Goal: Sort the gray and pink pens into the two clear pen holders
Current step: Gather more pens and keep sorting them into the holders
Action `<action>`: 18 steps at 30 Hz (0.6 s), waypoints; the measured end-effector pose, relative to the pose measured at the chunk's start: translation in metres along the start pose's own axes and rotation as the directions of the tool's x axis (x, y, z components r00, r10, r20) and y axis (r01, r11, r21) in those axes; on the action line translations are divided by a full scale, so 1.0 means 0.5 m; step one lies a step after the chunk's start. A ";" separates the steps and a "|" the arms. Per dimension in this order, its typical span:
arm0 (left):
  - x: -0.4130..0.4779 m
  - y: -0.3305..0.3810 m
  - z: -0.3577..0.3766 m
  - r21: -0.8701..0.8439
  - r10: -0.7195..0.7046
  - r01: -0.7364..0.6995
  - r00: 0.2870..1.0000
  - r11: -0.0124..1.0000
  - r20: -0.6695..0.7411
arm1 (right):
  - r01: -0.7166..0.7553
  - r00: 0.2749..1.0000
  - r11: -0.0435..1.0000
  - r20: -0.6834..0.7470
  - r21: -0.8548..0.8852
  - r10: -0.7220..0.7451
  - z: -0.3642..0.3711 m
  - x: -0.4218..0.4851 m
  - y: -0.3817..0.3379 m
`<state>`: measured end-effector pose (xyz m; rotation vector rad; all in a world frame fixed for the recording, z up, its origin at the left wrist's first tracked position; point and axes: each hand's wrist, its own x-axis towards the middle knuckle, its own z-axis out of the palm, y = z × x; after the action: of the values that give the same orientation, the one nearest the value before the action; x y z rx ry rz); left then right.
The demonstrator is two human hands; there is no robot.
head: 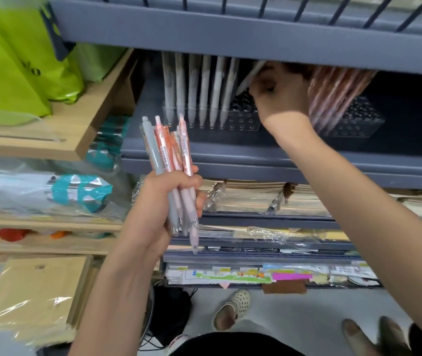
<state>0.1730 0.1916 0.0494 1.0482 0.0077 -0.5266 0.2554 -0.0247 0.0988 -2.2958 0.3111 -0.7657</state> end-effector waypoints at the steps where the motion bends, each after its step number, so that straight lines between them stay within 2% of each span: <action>1: 0.001 0.001 -0.004 -0.003 0.001 -0.001 1.000 1.000 -0.007 | 0.015 1.000 0.998 -0.009 -0.066 -0.015 0.003 0.001 -0.001; 5: 0.007 0.001 -0.015 -0.016 -0.005 0.005 1.000 1.000 -0.018 | 0.031 0.998 0.978 0.058 -0.206 -0.019 0.010 0.011 -0.010; 13: 0.025 0.013 -0.014 0.027 0.015 -0.015 1.000 1.000 -0.001 | 0.083 0.977 0.951 0.213 -0.299 -0.018 0.011 0.035 -0.017; 18: 0.033 0.014 -0.007 0.052 0.016 -0.017 1.000 0.999 0.004 | 0.044 0.981 0.964 0.195 -0.263 0.008 0.012 0.037 -0.002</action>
<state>0.1913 0.1902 0.0493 1.0973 -0.0180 -0.5161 0.2736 -0.0285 0.1041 -2.6078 0.3194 -0.5262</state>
